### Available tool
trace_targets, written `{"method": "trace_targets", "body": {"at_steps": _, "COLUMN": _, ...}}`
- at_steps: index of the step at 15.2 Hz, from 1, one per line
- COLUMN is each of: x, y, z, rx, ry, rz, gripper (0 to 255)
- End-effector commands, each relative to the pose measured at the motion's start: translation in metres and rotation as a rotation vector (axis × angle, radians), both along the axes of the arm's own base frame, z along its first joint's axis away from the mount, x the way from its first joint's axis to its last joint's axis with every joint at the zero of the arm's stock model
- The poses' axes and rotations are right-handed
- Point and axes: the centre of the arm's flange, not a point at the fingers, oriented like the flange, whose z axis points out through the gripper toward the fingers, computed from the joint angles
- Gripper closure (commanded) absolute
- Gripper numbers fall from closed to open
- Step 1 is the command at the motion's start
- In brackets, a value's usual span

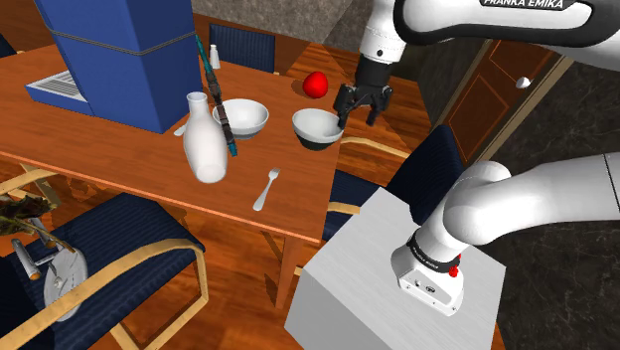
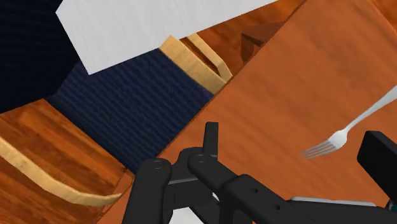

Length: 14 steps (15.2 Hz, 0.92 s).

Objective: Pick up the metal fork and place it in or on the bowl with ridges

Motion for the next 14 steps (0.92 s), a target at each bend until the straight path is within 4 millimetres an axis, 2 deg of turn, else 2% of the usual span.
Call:
{"method": "trace_targets", "body": {"at_steps": 1, "x": 0.01, "y": 0.017, "z": -0.015, "rx": 0.003, "ry": 0.008, "rz": -0.065, "gripper": 0}}
{"method": "trace_targets", "body": {"at_steps": 7, "x": 0.044, "y": 0.066, "z": -0.066, "rx": 0.01, "ry": 0.035, "rz": -0.246, "gripper": 0}}
{"method": "trace_targets", "body": {"at_steps": 14, "x": 0.092, "y": 0.116, "z": -0.126, "rx": 0.018, "ry": 0.066, "rz": -0.456, "gripper": 0}}
